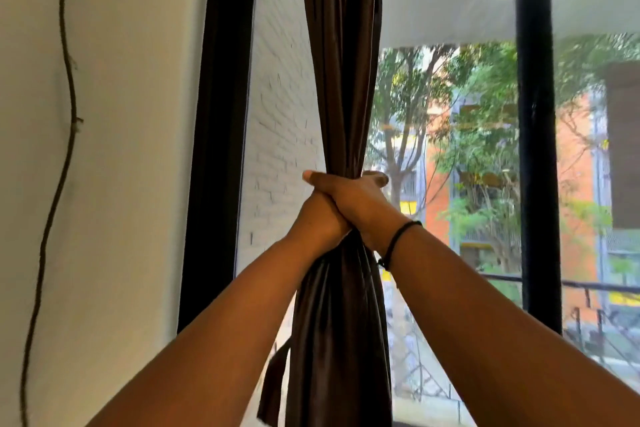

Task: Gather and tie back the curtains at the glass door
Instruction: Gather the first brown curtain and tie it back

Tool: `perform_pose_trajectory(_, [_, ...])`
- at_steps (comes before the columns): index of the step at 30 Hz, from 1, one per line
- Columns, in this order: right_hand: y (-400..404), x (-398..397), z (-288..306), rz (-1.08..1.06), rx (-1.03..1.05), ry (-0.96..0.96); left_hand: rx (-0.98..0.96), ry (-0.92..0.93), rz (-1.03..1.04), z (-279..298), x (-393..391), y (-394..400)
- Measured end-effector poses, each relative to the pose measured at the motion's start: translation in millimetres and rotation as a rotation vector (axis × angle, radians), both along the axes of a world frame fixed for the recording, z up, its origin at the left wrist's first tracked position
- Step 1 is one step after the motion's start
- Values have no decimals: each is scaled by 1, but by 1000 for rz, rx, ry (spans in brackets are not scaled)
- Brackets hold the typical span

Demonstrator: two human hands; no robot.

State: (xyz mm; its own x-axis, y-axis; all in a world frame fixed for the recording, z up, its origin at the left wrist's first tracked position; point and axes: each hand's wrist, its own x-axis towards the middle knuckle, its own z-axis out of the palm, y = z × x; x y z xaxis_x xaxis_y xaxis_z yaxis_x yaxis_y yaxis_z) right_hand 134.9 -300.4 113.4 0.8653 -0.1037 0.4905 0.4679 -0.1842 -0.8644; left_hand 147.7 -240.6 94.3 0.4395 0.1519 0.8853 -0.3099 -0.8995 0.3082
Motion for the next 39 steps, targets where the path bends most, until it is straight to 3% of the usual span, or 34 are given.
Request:
perform_pose_trajectory(1, [3, 1, -5, 28, 28, 23, 22, 101, 12, -16, -13, 7])
perform_pose_trajectory(3, [9, 7, -24, 58, 7, 66, -9, 399, -246, -54, -7, 26])
perform_pose_trajectory(4, [13, 10, -36, 55, -15, 86, 124, 314, -483, -67, 12, 47])
perform_pose_trajectory(5, [17, 13, -50, 54, -13, 104, 174, 365, -616, -78, 24, 53])
perform_pose_trajectory(6, [22, 15, -62, 53, 10, 112, 273, 699, -394, -80, 27, 45])
perform_pose_trajectory(7, [27, 18, -76, 53, 47, 119, 283, 807, -306, -84, 26, 43])
perform_pose_trajectory(8, [32, 19, -89, 52, 80, 118, -10, 760, -463, -94, 20, 45])
perform_pose_trajectory(10, [42, 20, -108, 43, 128, 100, -267, 556, -655, -119, 20, 51])
perform_pose_trajectory(12, [49, 18, -119, 34, 132, 93, -138, 488, -760, -127, 11, 82])
perform_pose_trajectory(16, [57, 15, -133, 58, 140, 92, -165, 482, -910, -157, 5, 113])
perform_pose_trajectory(19, [54, 15, -145, 3, 124, 112, -287, 503, -841, -183, 5, 147])
perform_pose_trajectory(26, [49, 7, -172, -12, 124, 116, -315, 600, -738, -211, 8, 161])
perform_pose_trajectory(29, [47, 10, -173, -139, -31, 102, -724, 650, -946, -196, -12, 160])
perform_pose_trajectory(31, [47, 13, -172, -190, -93, 85, -1092, 775, -1142, -187, -28, 155])
perform_pose_trajectory(32, [49, 14, -172, -202, -126, 63, -1176, 833, -1192, -185, -35, 149])
perform_pose_trajectory(33, [50, 15, -172, -208, -154, 37, -1151, 863, -1193, -184, -41, 142])
perform_pose_trajectory(35, [52, 21, -172, -199, -196, 10, -788, 791, -988, -192, -47, 121])
perform_pose_trajectory(37, [54, 26, -174, -135, -192, 16, -175, 468, -604, -210, -42, 103])
perform_pose_trajectory(38, [54, 27, -175, -90, -179, 32, 32, 292, -408, -219, -38, 95])
perform_pose_trajectory(39, [53, 29, -176, -42, -159, 48, 104, 207, -304, -225, -37, 88])
